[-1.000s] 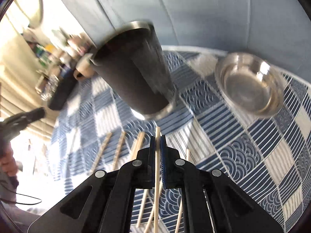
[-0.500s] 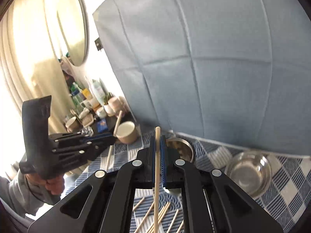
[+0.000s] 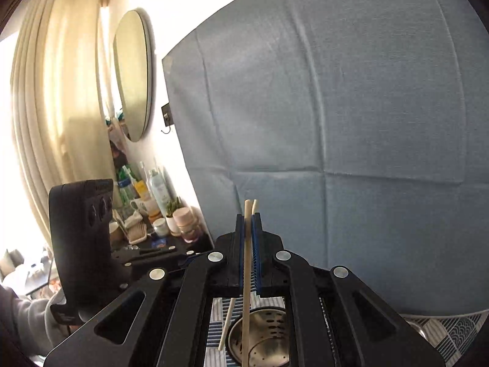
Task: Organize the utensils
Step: 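Lift both held chopsticks and carry them over the black holder, then lower both chopsticks into the black holder and open both grippers, then move both open grippers back down toward the remaining chopsticks, then close the right gripper on a chopstick while the left gripper grasps another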
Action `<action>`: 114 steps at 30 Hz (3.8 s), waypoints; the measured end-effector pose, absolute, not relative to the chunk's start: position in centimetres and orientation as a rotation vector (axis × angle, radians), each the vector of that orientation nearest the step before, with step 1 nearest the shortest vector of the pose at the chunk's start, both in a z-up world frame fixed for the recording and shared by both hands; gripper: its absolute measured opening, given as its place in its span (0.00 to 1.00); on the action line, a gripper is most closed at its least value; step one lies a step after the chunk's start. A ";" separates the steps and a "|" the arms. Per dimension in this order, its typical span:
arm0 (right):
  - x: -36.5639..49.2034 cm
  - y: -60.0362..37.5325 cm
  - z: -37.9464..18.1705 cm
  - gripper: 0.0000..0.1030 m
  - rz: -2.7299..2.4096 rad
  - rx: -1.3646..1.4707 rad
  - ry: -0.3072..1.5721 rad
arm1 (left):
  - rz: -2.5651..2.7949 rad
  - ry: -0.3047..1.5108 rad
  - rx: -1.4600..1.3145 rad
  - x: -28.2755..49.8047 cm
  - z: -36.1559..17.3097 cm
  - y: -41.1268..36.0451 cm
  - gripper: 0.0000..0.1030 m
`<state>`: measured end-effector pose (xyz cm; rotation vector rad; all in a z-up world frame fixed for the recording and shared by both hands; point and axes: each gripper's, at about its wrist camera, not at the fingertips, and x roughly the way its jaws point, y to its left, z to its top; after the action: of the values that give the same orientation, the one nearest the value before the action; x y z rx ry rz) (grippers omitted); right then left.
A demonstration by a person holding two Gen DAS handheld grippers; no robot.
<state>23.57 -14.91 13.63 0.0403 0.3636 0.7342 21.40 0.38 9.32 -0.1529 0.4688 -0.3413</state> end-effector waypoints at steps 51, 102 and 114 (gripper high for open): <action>19.6 -20.9 4.0 0.65 0.547 0.117 0.593 | -0.159 0.693 -0.168 15.4 -1.0 7.1 0.72; 15.4 -23.0 -15.1 0.52 0.258 -0.119 1.299 | -0.143 1.322 0.118 12.7 -16.3 1.9 0.75; 16.5 -19.4 -15.7 0.48 0.270 -0.276 1.405 | -0.156 1.380 0.127 13.0 -16.4 1.9 0.60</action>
<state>16.48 -19.44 -15.71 -0.2757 1.4054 0.2702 13.04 1.85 -16.38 0.1269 1.3805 -0.1559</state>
